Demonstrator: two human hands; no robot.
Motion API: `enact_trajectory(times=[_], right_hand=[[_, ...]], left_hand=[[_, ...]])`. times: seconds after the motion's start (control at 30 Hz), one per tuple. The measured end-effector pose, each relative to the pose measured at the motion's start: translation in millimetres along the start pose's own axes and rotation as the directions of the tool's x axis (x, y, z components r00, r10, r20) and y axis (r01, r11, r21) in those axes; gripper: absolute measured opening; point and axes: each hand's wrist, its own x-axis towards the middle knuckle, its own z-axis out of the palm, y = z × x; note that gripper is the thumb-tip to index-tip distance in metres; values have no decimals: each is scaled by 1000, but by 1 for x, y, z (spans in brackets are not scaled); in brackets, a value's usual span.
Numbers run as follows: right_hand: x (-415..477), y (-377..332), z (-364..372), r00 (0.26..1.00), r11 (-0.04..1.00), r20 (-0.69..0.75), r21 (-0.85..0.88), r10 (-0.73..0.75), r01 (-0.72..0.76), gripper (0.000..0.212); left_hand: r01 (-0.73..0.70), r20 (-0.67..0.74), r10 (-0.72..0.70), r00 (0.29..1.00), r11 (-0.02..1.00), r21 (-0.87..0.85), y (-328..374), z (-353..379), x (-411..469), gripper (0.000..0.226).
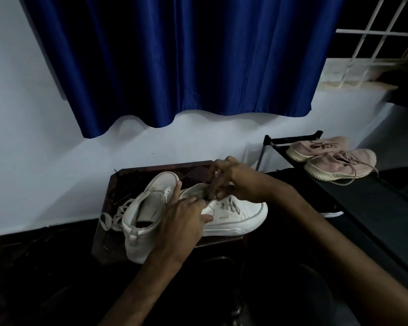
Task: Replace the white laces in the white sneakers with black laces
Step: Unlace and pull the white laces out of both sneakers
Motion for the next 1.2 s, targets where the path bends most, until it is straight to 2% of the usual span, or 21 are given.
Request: enact_trajectory(times=[0.1,0.23,0.3,0.33,0.43,0.5,0.63,0.73,0.83,0.9,1.0,1.07,1.13,1.2], right_hand=[[6,2,1,996,994,89,-112,18,-8,15],[23,8,-14,992,970,-94,-219,90,-108,9],[28,10,-22,988,980,-120,-164,95,-114,9],[29,8,-25,995,990,-74,-121,69,-78,11],[24,-3,-21,975,995,219,-99,31,-9,19],[21,-5,-13,953,990,293,-136,73,-34,18],[21,-1,-13,983,997,178,-68,54,-43,11],[24,6,-9,982,979,-28,-87,184,-186,12],[20,16,7,916,941,-222,142,333,-307,13],[17,17,13,892,906,-232,270,389,-325,14],[15,13,11,933,914,-189,331,307,-233,10],[9,14,6,935,911,-225,372,274,-177,15],[-1,25,6,931,929,-258,332,258,-165,20],[-12,40,13,945,948,-207,247,254,-200,28]], left_hand=[[-15,3,15,1000,999,49,3,1,0,33],[-35,2,35,999,998,49,8,-3,-2,48],[-44,6,44,999,996,79,10,-5,-2,51],[-45,19,44,999,995,86,11,-6,-1,51],[-39,26,37,999,997,71,8,-7,1,44],[-28,43,24,999,996,88,7,-5,-1,41],[-25,50,20,999,993,116,10,-7,0,37],[-12,60,4,998,990,138,12,-11,3,41],[22,36,-28,999,988,150,16,-13,7,39],[13,35,-19,999,984,176,20,-23,10,38],[16,152,-31,988,995,101,20,-24,12,43],[-1,167,-19,986,993,116,21,-24,10,44],[20,165,-38,986,993,113,22,-24,8,43],[18,166,-35,985,994,105,23,-24,8,43]])
